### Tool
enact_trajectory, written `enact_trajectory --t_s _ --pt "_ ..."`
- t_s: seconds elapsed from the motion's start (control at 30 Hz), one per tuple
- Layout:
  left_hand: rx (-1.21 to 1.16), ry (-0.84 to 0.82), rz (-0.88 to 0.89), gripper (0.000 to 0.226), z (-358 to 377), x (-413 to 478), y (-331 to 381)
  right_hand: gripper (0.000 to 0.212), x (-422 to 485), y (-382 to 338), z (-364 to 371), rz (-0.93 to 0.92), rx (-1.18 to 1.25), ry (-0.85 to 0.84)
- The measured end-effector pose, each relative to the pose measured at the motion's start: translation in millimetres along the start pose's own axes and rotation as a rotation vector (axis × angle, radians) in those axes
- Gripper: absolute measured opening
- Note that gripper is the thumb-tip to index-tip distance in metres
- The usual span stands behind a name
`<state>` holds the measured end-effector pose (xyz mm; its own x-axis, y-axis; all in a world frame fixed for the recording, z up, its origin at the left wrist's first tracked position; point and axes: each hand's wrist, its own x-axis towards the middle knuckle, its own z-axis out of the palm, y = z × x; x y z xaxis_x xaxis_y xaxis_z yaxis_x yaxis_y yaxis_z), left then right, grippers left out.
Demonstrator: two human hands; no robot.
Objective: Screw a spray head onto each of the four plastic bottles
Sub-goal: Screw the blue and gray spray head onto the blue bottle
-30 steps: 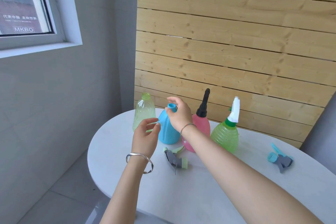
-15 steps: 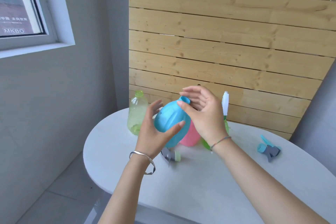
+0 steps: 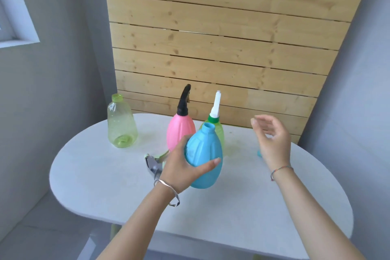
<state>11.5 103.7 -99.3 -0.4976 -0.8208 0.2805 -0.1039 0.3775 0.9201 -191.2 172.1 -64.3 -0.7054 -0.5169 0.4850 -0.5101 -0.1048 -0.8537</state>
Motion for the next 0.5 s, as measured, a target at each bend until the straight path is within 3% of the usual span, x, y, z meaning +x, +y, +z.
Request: enact_trajectory --t_s 0.1,0.3,0.4,0.5 --pt "-0.005 -0.011 -0.016 0.074 8 1 -4 0.033 12 53 -24 0.204 -0.198 -0.135" --pt "0.035 -0.007 -0.025 0.076 17 4 -9 0.063 15 101 -19 0.242 -0.593 -0.409" --pt "0.034 -0.009 -0.024 0.075 19 5 -11 0.062 16 108 -18 0.262 -0.714 -0.43" --pt "0.039 -0.024 -0.02 0.074 19 5 -11 0.047 13 110 -22 0.108 -0.807 -0.349"
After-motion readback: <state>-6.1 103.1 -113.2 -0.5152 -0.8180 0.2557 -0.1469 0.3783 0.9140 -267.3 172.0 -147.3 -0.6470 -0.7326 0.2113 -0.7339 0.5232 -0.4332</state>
